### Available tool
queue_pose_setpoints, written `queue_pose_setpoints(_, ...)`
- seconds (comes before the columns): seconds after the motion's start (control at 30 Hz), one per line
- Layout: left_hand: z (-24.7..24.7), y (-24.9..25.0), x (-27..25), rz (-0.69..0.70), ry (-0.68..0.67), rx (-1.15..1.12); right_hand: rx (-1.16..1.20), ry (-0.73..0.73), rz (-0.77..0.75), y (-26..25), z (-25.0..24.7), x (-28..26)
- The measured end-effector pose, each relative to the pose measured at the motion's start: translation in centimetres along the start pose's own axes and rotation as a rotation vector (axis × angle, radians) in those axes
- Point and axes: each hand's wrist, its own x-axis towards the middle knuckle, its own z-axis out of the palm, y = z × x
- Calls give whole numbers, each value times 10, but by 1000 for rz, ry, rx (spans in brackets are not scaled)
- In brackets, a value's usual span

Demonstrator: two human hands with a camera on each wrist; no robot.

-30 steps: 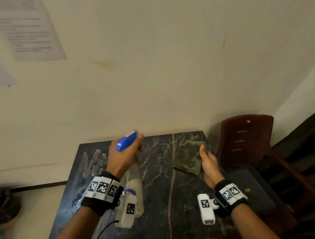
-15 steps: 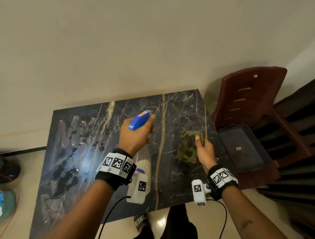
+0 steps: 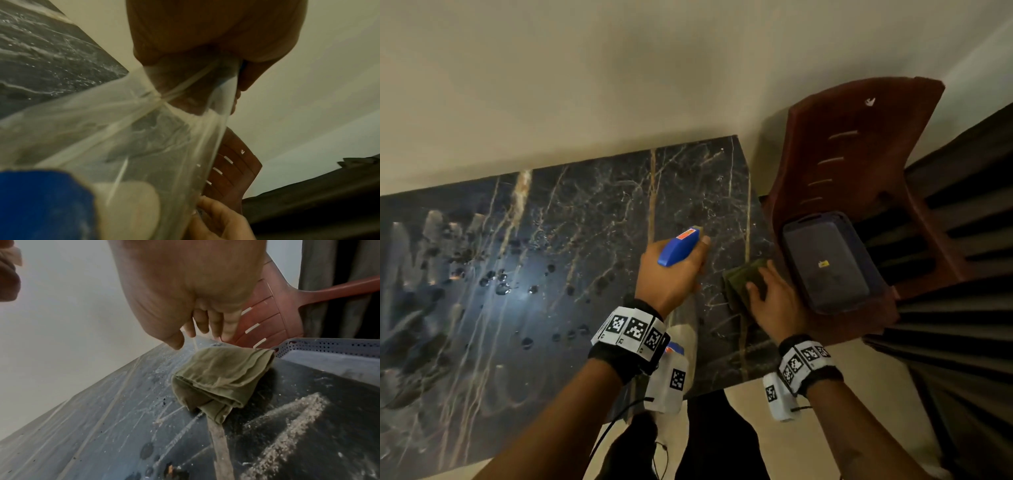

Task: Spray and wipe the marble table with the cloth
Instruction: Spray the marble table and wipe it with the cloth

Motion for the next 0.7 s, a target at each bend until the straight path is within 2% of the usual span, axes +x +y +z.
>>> queue_pose_setpoints(0.07,8,-3,2,-15,23,21,-110,-1,-106,12,4,6)
queue_pose_setpoints(0.13,12,-6,4,-25,38,29,-239,-80,-207,24,8,9)
queue_pose_setpoints(0.23,19,-16,2,-42,91,18,-385,-212,-280,34,18,13)
queue_pose_setpoints(0.33,22,-26,-5,-58,116,18,-422,-247,-256,37,31,12)
queue_pose_setpoints(0.57,3,-44,-37,-87,139,10,-367,-124,-131,31,51,3)
queue_pose_setpoints(0.7,-15,-64,-55,-58,136,35,-343,-56,-99,25,69,-12)
